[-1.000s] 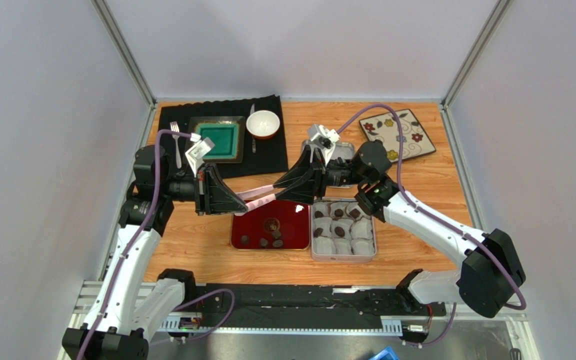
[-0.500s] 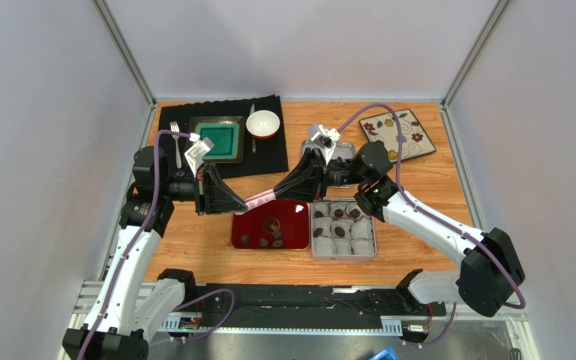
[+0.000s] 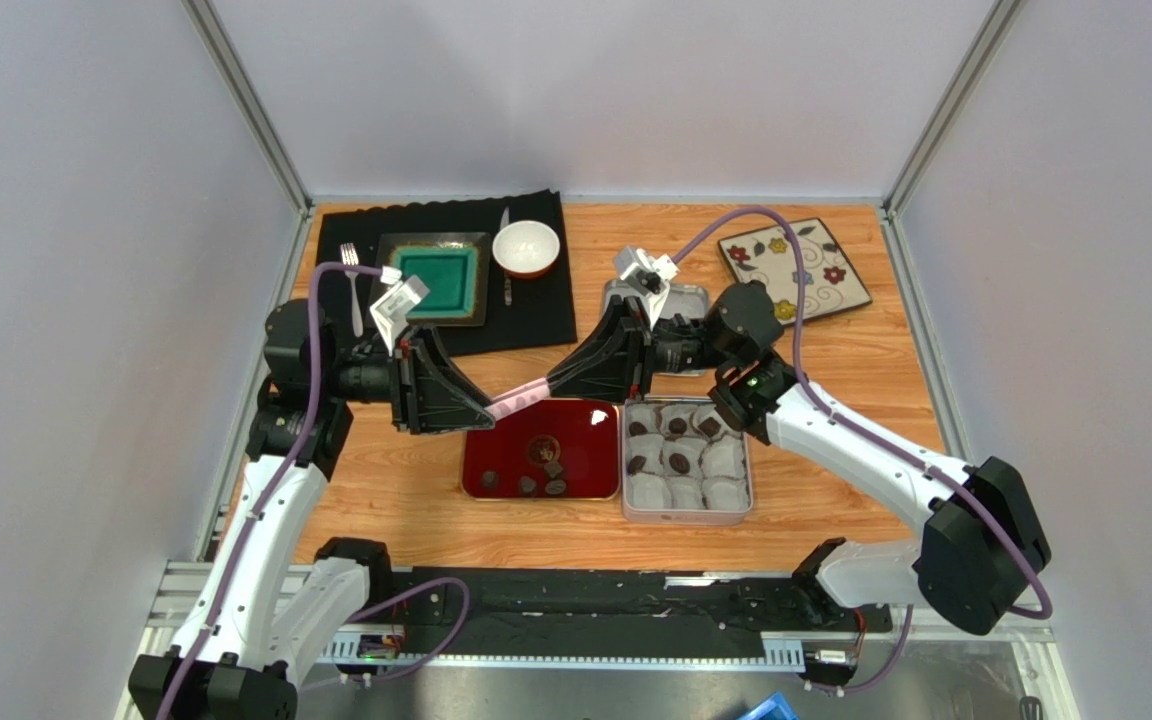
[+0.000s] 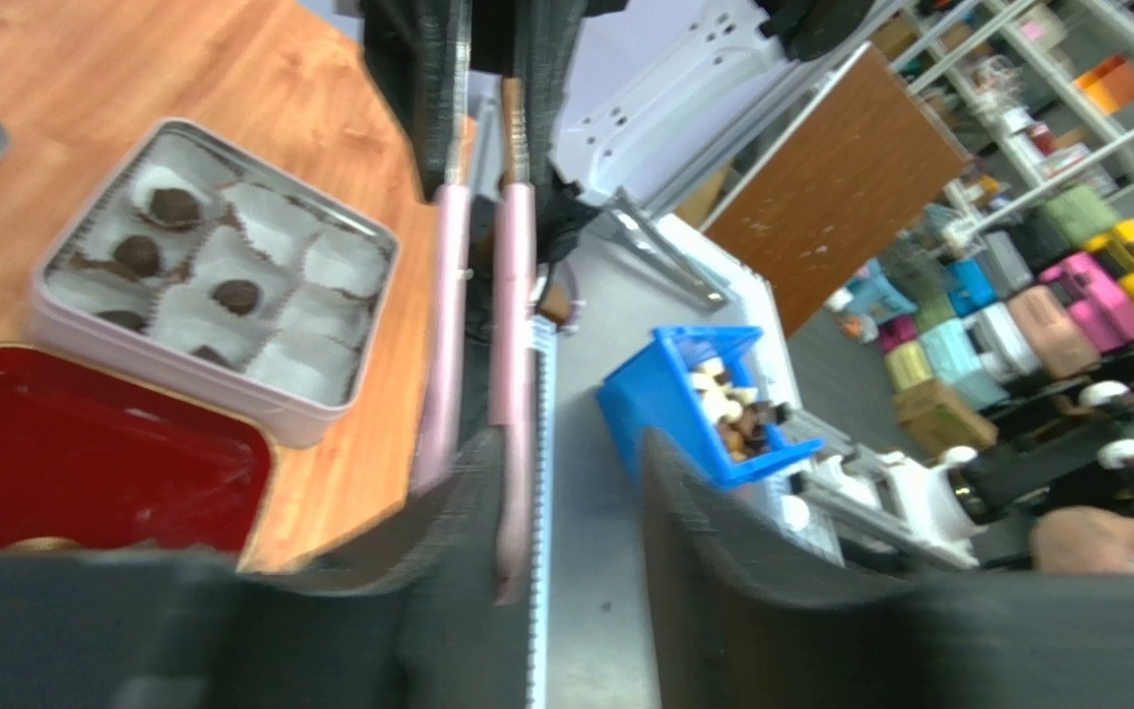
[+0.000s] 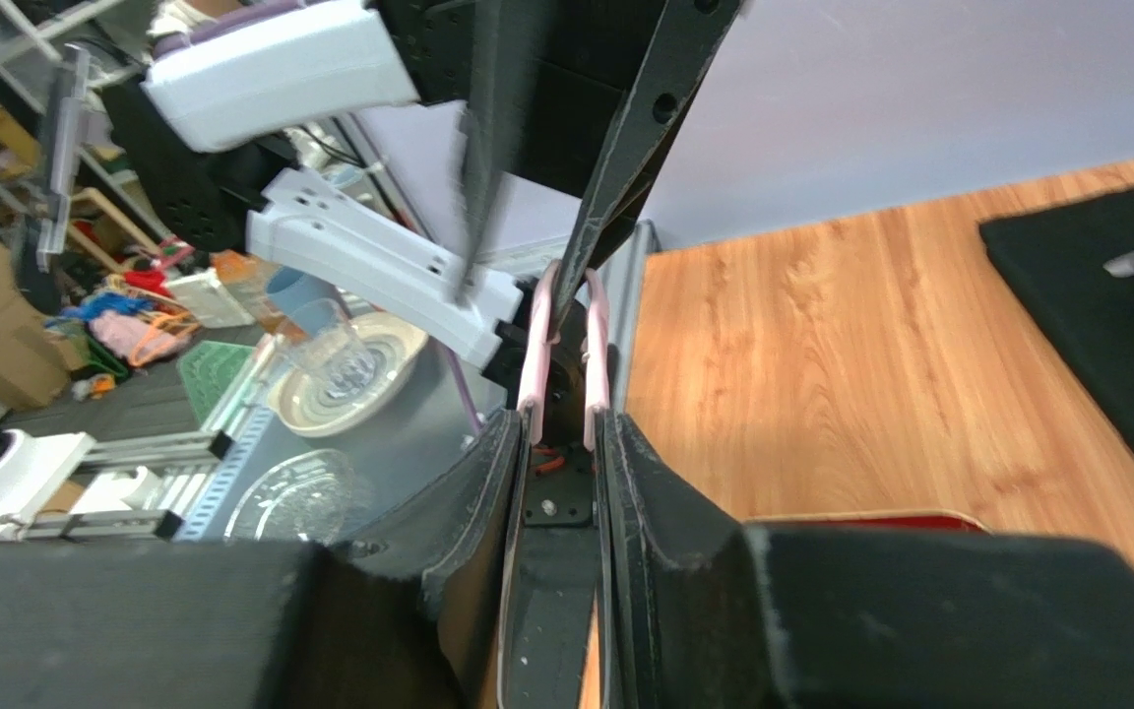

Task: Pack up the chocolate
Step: Adjust the clamp.

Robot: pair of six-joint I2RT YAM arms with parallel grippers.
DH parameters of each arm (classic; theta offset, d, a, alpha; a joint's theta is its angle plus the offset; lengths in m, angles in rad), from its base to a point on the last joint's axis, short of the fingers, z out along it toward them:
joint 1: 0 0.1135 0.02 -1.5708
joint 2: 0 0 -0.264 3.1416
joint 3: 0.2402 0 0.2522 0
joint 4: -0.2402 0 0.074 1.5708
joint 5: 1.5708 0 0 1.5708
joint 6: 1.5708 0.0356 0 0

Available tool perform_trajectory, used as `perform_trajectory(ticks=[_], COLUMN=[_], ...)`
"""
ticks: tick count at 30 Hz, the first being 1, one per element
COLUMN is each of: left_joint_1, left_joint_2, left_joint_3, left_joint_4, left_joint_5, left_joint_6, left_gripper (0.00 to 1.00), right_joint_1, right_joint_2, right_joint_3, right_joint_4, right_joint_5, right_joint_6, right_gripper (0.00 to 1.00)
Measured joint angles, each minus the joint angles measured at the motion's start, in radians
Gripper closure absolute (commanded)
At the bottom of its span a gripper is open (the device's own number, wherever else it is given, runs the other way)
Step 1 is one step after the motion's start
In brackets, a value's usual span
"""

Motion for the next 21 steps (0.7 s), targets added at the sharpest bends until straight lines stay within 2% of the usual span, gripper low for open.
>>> perform_trajectory(ticks=[1, 2, 9, 13, 21], left_joint_1=[0.0, 0.0, 0.032, 0.085, 0.287], left_joint_2=[0.0, 0.0, 0.0, 0.027, 0.124], left_joint_3=[-0.005, -0.011, -0.06, -0.057, -0.05], left_joint_4=[0.029, 0.068, 0.381, 0.483, 0.589], left_joint_5=[0.003, 0.005, 0.023, 0.037, 0.019], left_joint_6=[-0.028, -0.067, -0.319, -0.383, -0.415], left_gripper=[0.34, 0.04, 0.03, 0.03, 0.03], right_joint_1=[0.0, -0.001, 0.002, -0.004, -0.003], right_joint_2=[-0.003, -0.008, -0.095, -0.175, -0.309], right_joint_3=[0.0, 0.0, 0.0, 0.0, -0.001], right_joint_4=[-0.014, -0.039, -0.213, -0.314, -0.489], right_joint_5=[0.008, 0.022, 0.119, 0.159, 0.182], right_joint_6=[-0.007, -0.018, -0.132, -0.199, -0.295], right_gripper=[1.0, 1.0, 1.0, 1.0, 1.0])
